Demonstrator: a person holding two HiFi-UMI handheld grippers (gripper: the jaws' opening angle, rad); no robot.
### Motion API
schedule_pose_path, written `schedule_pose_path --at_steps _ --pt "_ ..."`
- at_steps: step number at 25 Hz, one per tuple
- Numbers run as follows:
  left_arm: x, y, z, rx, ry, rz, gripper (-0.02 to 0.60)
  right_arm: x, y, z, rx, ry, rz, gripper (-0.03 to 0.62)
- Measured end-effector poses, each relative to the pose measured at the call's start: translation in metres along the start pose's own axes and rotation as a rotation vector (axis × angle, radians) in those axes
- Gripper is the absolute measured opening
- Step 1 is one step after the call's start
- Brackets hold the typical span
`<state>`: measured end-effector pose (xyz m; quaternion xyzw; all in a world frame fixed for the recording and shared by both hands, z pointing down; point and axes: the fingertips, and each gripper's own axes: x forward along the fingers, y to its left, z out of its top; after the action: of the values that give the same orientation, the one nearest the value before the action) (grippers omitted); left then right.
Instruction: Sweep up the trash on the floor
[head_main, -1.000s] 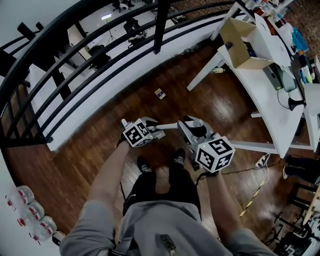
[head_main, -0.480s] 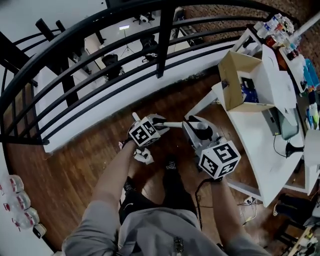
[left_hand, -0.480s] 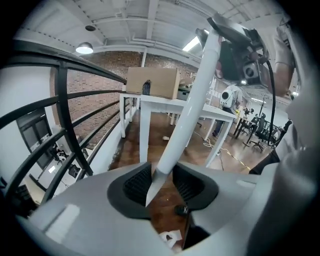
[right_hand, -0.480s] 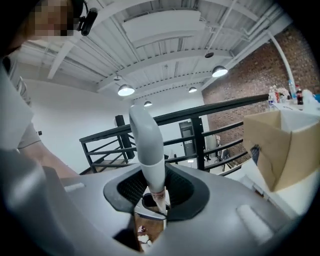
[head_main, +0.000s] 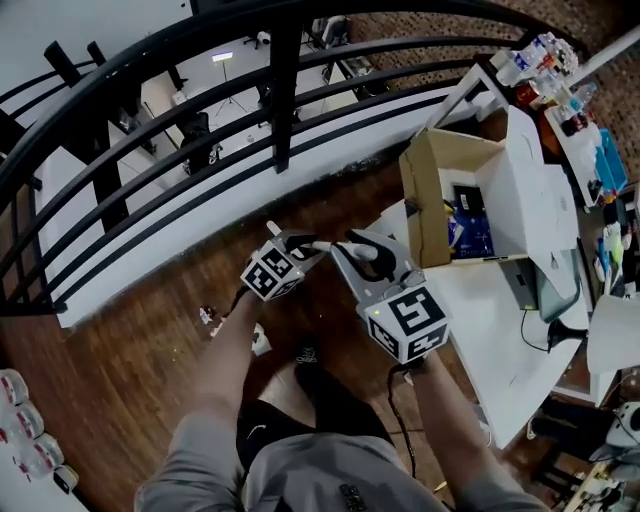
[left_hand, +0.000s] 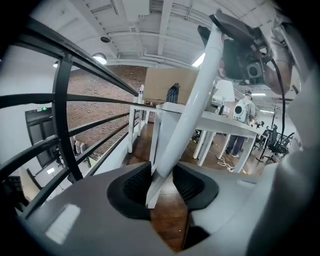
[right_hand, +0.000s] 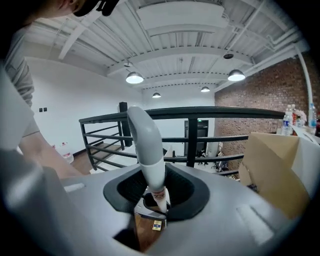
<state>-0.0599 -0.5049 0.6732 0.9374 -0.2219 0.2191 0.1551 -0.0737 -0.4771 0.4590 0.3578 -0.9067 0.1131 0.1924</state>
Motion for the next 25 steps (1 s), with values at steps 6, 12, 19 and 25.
schedule_pose_path --at_steps 6,12,19,25 --pt "0.016 0.023 -0.031 -0.099 0.005 0.058 0.138 0.034 0.003 -0.026 -0.080 0.063 0.092 0.098" --pt "-0.018 0.028 -0.054 -0.178 0.002 0.147 0.139 0.049 0.031 -0.023 -0.084 0.060 0.221 0.099" --pt "-0.081 0.003 -0.095 -0.244 0.025 0.214 0.138 0.050 0.101 -0.026 -0.076 0.066 0.326 0.100" --pt "-0.144 -0.032 -0.140 -0.278 0.052 0.251 0.140 0.040 0.183 -0.038 -0.101 0.074 0.393 0.100"
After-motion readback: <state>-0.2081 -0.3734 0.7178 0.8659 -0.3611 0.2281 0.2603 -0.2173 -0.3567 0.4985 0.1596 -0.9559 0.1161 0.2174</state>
